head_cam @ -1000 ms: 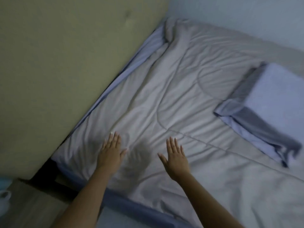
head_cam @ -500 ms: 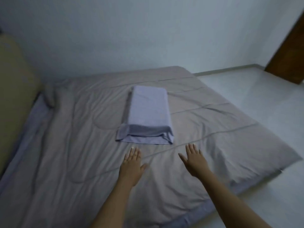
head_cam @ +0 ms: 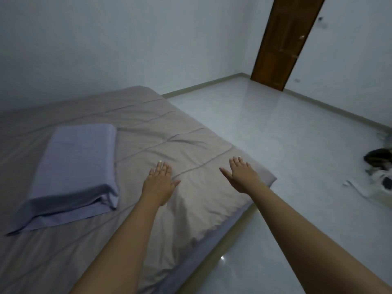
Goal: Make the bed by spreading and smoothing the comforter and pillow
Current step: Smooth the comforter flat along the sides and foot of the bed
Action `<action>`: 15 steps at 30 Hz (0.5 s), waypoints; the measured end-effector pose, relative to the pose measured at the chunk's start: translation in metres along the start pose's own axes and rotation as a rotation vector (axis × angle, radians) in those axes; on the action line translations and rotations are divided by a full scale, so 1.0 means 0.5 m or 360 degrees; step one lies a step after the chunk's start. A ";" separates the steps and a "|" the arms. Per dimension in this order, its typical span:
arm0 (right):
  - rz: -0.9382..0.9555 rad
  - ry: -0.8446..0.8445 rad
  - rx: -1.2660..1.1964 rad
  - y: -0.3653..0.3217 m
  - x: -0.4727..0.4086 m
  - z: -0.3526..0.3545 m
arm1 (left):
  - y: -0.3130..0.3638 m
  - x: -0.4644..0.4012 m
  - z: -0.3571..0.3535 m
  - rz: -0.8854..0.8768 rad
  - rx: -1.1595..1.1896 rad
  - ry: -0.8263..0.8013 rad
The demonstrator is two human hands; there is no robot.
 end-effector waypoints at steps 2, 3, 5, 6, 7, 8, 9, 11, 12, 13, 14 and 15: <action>-0.0027 0.0027 0.0029 0.093 -0.050 0.022 | 0.092 -0.079 0.001 -0.0061 0.0000 0.0016; -0.0036 0.0044 0.0042 0.132 -0.076 0.031 | 0.132 -0.115 0.000 -0.0088 -0.0010 0.0021; -0.0033 0.0049 0.0047 0.195 -0.128 0.035 | 0.194 -0.181 -0.009 -0.0113 -0.0043 0.0010; -0.0021 0.0038 0.0050 0.218 -0.154 0.032 | 0.216 -0.214 -0.015 -0.0108 -0.0063 -0.0002; -0.0005 0.0024 0.0054 0.240 -0.182 0.029 | 0.236 -0.250 -0.023 -0.0099 -0.0082 -0.0010; 0.0008 0.0007 0.0054 0.262 -0.211 0.024 | 0.255 -0.288 -0.030 -0.0091 -0.0089 -0.0015; 0.0017 -0.0009 0.0052 0.288 -0.242 0.018 | 0.275 -0.328 -0.040 -0.0088 -0.0088 -0.0016; 0.0021 -0.0021 0.0047 0.347 -0.309 0.006 | 0.322 -0.405 -0.062 -0.0097 -0.0087 -0.0014; 0.0012 -0.0030 0.0037 0.378 -0.344 0.000 | 0.345 -0.441 -0.075 -0.0098 -0.0085 -0.0028; -0.0004 -0.0047 0.0022 0.408 -0.379 -0.005 | 0.365 -0.478 -0.086 -0.0099 -0.0090 -0.0052; -0.0020 -0.0062 0.0006 0.436 -0.413 -0.009 | 0.384 -0.515 -0.092 -0.0100 -0.0106 -0.0074; -0.0028 -0.0066 -0.0007 0.462 -0.448 -0.009 | 0.400 -0.555 -0.094 -0.0099 -0.0129 -0.0082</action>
Point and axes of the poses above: each hand's wrist, its own x-axis away from the middle knuckle, its own z-axis out of the back of the hand, y = z × x, the point moved 7 cm from there along -x, towards the middle knuckle, and after that the axes turned 11 degrees about y, right-handed, at the moved point
